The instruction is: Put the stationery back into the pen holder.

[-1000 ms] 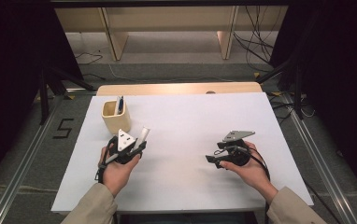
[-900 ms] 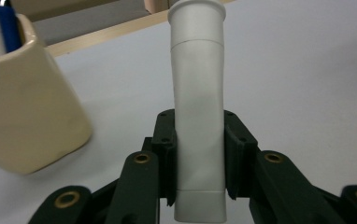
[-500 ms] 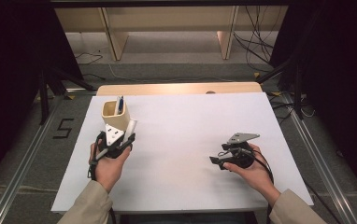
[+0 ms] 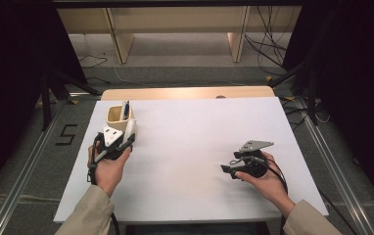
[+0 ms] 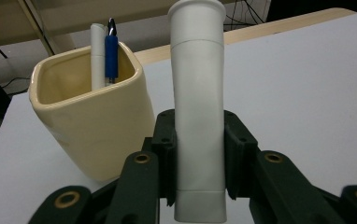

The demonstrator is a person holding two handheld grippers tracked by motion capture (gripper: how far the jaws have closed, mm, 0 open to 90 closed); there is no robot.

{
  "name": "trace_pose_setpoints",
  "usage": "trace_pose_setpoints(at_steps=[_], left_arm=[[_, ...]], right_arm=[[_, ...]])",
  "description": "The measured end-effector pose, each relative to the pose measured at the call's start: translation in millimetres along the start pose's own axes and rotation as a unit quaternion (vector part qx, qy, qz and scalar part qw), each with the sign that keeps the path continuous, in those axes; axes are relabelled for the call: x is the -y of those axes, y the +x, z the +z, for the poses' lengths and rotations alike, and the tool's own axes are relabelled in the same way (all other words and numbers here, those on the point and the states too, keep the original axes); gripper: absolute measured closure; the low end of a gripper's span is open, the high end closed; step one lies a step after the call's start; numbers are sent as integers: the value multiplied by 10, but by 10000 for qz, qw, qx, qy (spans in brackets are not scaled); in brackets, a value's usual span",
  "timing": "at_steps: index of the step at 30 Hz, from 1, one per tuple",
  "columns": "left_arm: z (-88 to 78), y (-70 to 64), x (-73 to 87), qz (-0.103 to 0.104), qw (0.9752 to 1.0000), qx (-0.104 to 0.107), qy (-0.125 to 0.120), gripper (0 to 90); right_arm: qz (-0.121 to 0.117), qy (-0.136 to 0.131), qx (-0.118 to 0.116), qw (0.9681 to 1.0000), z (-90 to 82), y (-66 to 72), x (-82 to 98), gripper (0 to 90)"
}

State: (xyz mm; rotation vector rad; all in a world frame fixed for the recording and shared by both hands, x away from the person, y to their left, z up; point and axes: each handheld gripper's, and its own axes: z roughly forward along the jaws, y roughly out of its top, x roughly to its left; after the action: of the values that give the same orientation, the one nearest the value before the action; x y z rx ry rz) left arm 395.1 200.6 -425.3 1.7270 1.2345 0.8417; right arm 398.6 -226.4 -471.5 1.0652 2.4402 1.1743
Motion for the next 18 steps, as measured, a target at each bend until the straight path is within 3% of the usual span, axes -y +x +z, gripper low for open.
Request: trace_pose_setpoints(at_steps=[18], left_arm=[[116, 269, -234, -188, 9991, -341, -153, 704]], right_arm=[[21, -22, 16, 10000, -18, -14, 25, 244]])
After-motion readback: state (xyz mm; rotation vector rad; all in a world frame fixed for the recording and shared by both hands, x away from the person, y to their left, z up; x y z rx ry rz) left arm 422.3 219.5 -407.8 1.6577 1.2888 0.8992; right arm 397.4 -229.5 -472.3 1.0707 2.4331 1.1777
